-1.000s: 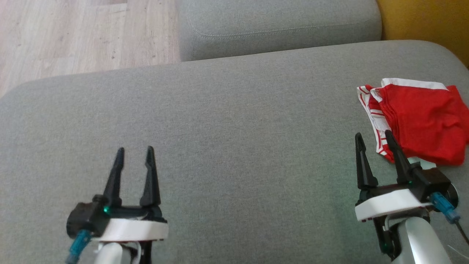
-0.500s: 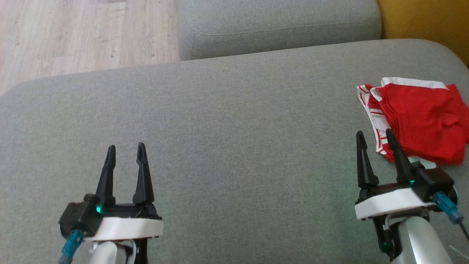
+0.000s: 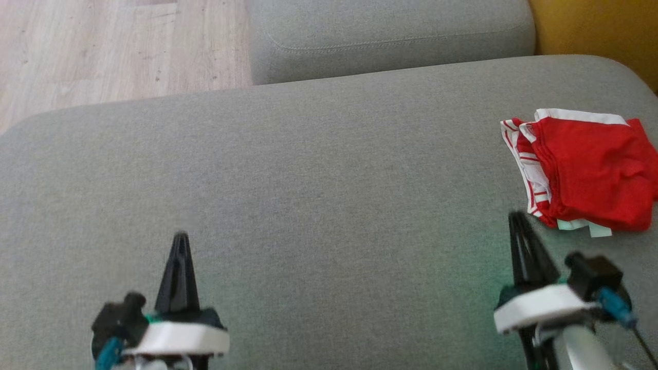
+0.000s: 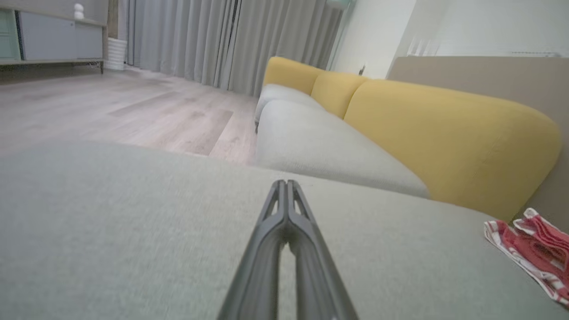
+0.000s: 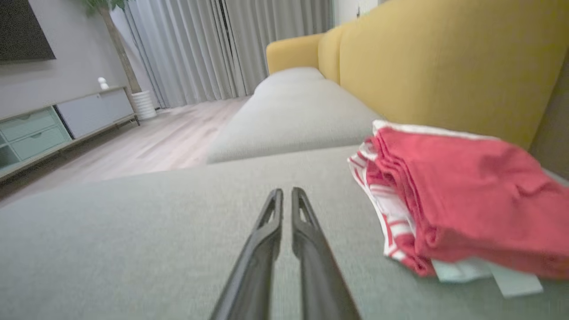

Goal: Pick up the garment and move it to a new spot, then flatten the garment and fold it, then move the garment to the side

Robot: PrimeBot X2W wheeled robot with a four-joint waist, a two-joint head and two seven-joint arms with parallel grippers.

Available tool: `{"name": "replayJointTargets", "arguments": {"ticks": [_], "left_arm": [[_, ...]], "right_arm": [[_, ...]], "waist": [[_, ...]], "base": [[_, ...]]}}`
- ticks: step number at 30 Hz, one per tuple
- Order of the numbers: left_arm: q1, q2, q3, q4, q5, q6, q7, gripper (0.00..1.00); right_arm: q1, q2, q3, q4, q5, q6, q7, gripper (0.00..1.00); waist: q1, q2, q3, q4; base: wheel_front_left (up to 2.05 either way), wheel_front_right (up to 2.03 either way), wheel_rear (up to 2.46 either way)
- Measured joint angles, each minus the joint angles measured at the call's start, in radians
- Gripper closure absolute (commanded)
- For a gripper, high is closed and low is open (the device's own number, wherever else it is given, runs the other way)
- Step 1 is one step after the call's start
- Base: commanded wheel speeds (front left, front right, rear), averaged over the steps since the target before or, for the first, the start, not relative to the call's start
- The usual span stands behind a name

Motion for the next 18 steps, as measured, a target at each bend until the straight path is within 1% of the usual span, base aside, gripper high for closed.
{"name": "replayJointTargets", "arguments": {"ticks": [4, 14, 18], "left_arm": [[0.032, 0.0, 0.001, 0.022, -0.031, 0.0, 0.01, 1.0], [0.03, 0.0, 0.007, 0.022, -0.131, -0.002, 0.038, 1.0], [0.029, 0.0, 0.015, 0.022, -0.172, -0.009, 0.052, 1.0]], "right_arm": [[0.037, 0.001, -0.002, 0.02, 0.033, 0.0, 0.01, 1.0], [0.035, 0.001, -0.012, 0.015, 0.151, 0.0, 0.037, 1.0], [0.035, 0.001, -0.016, 0.014, 0.197, 0.0, 0.05, 1.0]], "waist": [[0.0, 0.0, -0.001, 0.001], [0.0, 0.0, -0.002, 0.004], [0.0, 0.0, -0.003, 0.005]], "base": [[0.0, 0.0, 0.0], [0.0, 0.0, 0.0], [0.0, 0.0, 0.0]]}}
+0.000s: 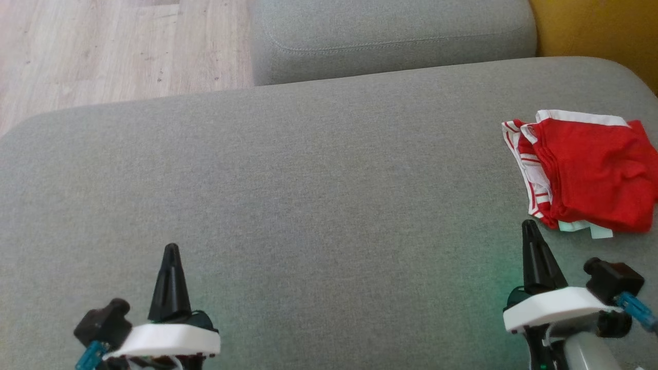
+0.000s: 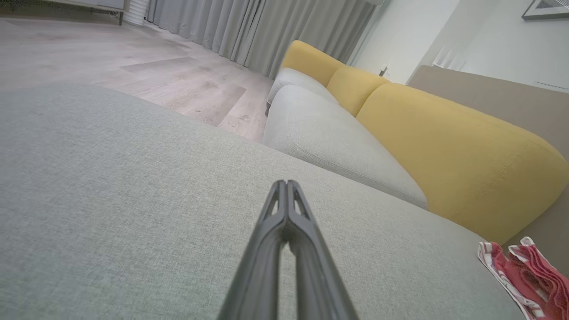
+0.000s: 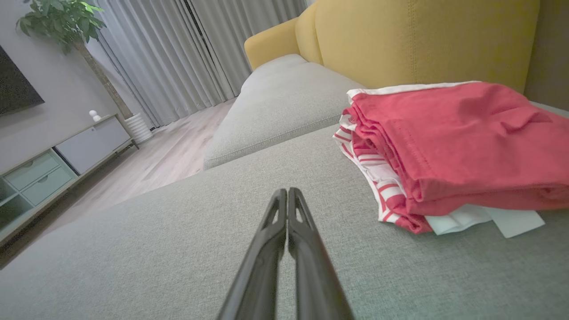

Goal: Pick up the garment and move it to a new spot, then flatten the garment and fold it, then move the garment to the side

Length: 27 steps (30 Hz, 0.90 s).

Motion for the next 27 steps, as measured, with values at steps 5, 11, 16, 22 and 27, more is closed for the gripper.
{"name": "replayJointTargets", "arguments": {"ticks": [5, 11, 16, 22, 27], "left_arm": [[-0.001, 0.0, 0.015, 0.0, -0.05, -0.001, 0.012, 1.0], [-0.002, 0.0, 0.021, 0.001, -0.109, -0.002, 0.029, 1.0], [-0.003, 0.0, 0.026, 0.001, -0.159, -0.009, 0.046, 1.0], [-0.01, 0.0, 0.042, 0.002, -0.217, -0.01, 0.064, 1.0], [-0.017, 0.0, 0.05, 0.002, -0.268, -0.01, 0.076, 1.0]], "right_arm": [[0.0, 0.0, -0.007, -0.005, 0.058, 0.0, 0.013, 1.0], [-0.001, 0.0, -0.018, -0.009, 0.128, 0.0, 0.031, 1.0], [-0.002, 0.0, -0.023, -0.011, 0.185, 0.0, 0.046, 1.0], [-0.002, 0.0, -0.031, -0.012, 0.255, 0.0, 0.059, 1.0], [-0.003, 0.0, -0.037, -0.016, 0.312, 0.0, 0.075, 1.0]], "waist": [[0.0, 0.0, -0.001, 0.001], [0.0, 0.0, -0.002, 0.003], [0.0, 0.0, -0.003, 0.004], [0.0, 0.0, -0.004, 0.006], [0.0, 0.0, -0.004, 0.007]], "base": [[0.0, 0.0, 0.0], [0.0, 0.0, 0.0], [0.0, 0.0, 0.0], [0.0, 0.0, 0.0], [0.0, 0.0, 0.0]]}}
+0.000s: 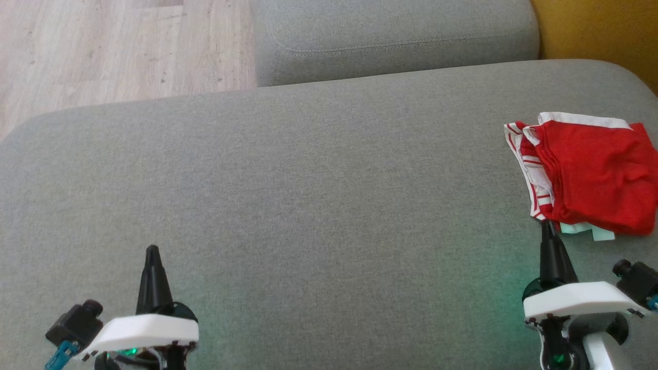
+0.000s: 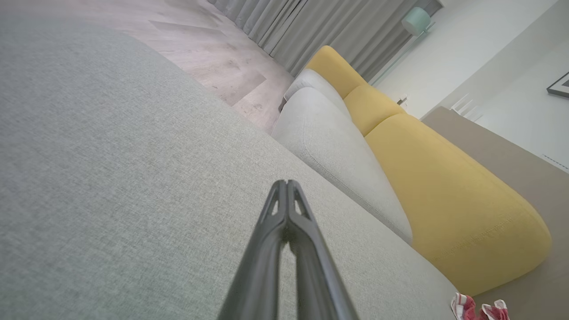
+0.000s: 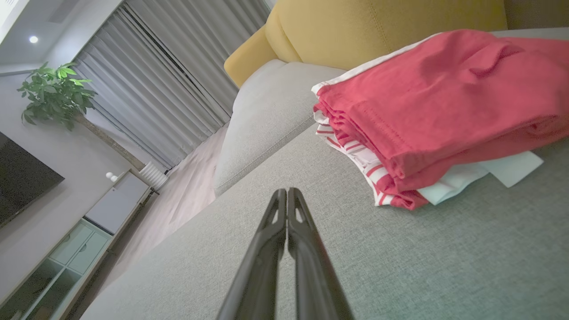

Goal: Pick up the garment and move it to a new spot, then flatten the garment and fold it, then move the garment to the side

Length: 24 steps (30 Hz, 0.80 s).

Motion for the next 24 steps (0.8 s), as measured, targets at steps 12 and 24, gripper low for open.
{"name": "replayJointTargets", "arguments": {"ticks": [12, 24], "left_arm": [[0.0, 0.0, 0.017, 0.001, -0.119, -0.009, 0.034, 1.0], [-0.004, 0.0, 0.037, 0.005, -0.239, -0.017, 0.07, 1.0]], "right_arm": [[-0.007, 0.0, -0.019, -0.007, 0.139, 0.0, 0.035, 1.0], [-0.007, 0.0, -0.034, -0.013, 0.277, 0.0, 0.067, 1.0]], "waist": [[0.0, 0.0, -0.002, 0.003], [0.0, 0.0, -0.004, 0.006]], "base": [[0.0, 0.0, 0.0], [0.0, 0.0, 0.0]]}}
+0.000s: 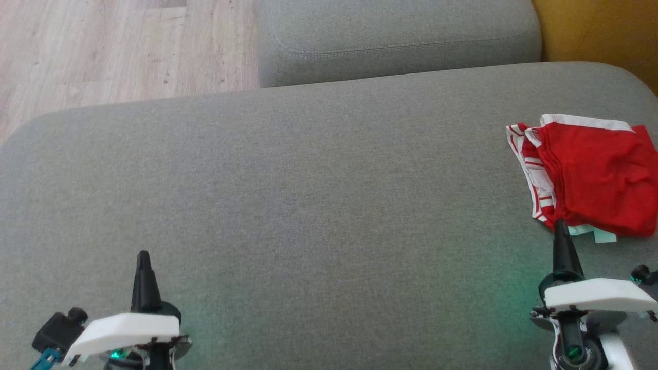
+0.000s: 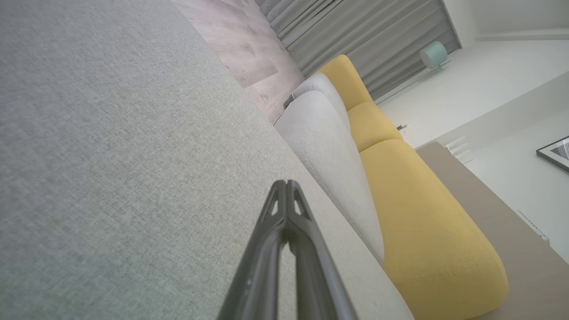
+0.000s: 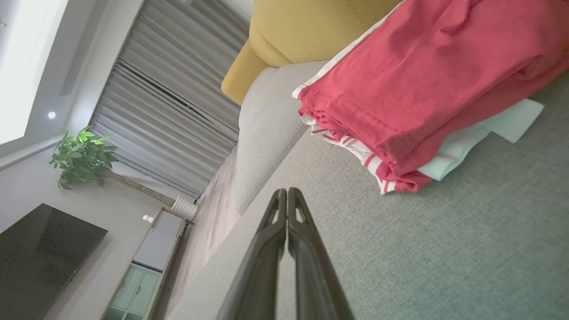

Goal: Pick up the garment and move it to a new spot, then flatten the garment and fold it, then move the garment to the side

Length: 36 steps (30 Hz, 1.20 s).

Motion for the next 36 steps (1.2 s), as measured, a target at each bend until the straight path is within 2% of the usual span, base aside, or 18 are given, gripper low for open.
{"name": "replayJointTargets", "arguments": {"ticks": [36], "left_arm": [[-0.018, 0.0, 0.063, 0.008, -0.348, -0.018, 0.103, 1.0]], "right_arm": [[-0.002, 0.0, -0.05, -0.018, 0.408, 0.0, 0.1, 1.0]], "waist": [[0.0, 0.0, -0.006, 0.009]], "base": [[0.0, 0.0, 0.0]]}}
